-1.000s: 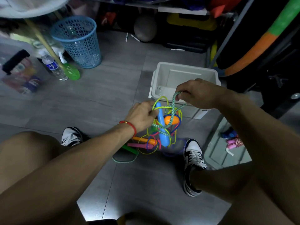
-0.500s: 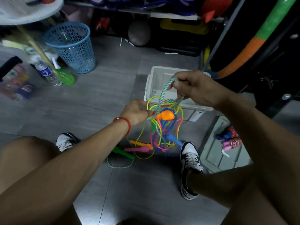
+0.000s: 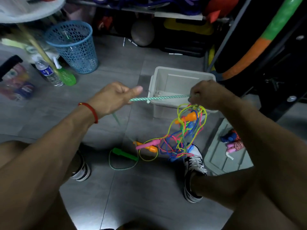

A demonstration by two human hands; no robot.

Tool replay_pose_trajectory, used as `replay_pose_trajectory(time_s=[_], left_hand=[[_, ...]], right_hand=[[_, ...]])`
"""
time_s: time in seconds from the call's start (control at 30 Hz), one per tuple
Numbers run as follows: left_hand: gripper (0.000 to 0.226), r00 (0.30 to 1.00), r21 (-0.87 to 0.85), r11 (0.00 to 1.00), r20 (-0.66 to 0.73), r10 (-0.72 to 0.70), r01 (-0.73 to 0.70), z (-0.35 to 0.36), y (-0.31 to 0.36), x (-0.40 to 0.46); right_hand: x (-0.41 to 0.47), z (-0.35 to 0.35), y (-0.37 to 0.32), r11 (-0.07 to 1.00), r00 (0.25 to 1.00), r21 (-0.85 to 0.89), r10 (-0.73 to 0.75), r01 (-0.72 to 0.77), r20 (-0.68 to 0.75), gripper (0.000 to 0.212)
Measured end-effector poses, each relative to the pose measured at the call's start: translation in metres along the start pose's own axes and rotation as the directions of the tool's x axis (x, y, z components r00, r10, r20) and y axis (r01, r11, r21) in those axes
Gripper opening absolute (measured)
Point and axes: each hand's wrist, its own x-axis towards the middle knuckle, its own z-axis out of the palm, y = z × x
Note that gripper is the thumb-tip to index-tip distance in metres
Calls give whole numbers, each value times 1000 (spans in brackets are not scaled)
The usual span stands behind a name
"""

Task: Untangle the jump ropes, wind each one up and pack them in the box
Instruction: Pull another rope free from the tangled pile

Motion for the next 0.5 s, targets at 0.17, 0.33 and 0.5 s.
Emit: replay_pose_trajectory(time_s=[0.17,0.33,0.5], left_hand=[[54,986,-235,972,-165,-32,-8,-38,-4,-11],[67,924,664,652,-173,-342,366,-53,-49,-4],[69,890,684,658,30,-455,313,-22,-55,-12]], right_hand=[[-1,21,14,999,981,-11,46,-45,186,15],[2,18,-3,997,1000,-83,3,-6,-29,25],[3,17,-44,979,980,-34,-199,199,20,23]])
